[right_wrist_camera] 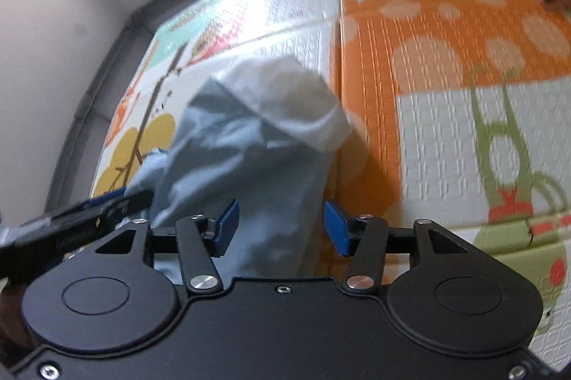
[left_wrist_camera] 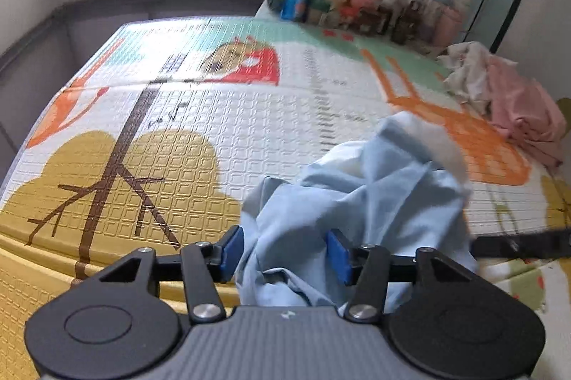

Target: Fold clothes

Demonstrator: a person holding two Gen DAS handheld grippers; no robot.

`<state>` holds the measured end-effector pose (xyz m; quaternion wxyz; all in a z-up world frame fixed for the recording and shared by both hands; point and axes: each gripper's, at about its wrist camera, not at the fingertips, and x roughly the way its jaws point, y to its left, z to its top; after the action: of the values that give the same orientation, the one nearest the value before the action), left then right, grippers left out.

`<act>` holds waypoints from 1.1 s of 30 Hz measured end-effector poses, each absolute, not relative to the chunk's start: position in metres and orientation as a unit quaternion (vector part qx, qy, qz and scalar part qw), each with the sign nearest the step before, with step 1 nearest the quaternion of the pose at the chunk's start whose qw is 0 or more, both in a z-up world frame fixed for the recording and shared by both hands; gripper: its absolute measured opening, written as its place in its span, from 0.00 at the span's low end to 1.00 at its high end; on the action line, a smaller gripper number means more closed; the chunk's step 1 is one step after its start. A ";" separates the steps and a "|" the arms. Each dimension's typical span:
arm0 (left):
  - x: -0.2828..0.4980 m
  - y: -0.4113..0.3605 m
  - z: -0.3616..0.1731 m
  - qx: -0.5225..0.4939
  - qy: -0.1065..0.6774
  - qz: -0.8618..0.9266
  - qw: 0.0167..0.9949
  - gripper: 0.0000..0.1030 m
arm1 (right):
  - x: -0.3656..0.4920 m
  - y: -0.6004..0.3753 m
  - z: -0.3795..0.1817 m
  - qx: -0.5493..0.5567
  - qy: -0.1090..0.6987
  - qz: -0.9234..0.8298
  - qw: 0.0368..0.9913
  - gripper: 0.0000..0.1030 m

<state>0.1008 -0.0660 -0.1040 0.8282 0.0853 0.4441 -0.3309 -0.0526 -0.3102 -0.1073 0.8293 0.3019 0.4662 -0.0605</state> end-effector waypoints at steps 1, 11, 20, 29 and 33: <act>0.104 -0.068 -0.108 0.084 0.446 -0.330 0.828 0.57 | -0.053 -0.309 -0.111 0.305 0.469 -0.061 0.826 0.52; 0.127 -0.071 -0.139 0.039 0.485 -0.332 0.808 0.75 | -0.052 -0.311 -0.138 0.365 0.473 -0.059 0.800 0.64; 0.135 -0.060 -0.150 -0.025 0.525 -0.337 0.781 0.33 | -0.041 -0.307 -0.150 0.378 0.475 -0.038 0.794 0.33; 0.129 -0.026 -0.123 -0.070 0.507 -0.308 0.802 0.19 | -0.014 -0.288 -0.117 0.312 0.462 0.009 0.830 0.23; 0.126 -0.002 -0.107 -0.090 0.491 -0.281 0.820 0.19 | 0.003 -0.272 -0.103 0.289 0.456 0.037 0.841 0.22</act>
<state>0.1257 -0.0024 -0.1071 0.8198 -0.0904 0.4906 -0.2813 0.0029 -0.2723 -0.1030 0.8408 0.2894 0.4560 0.0367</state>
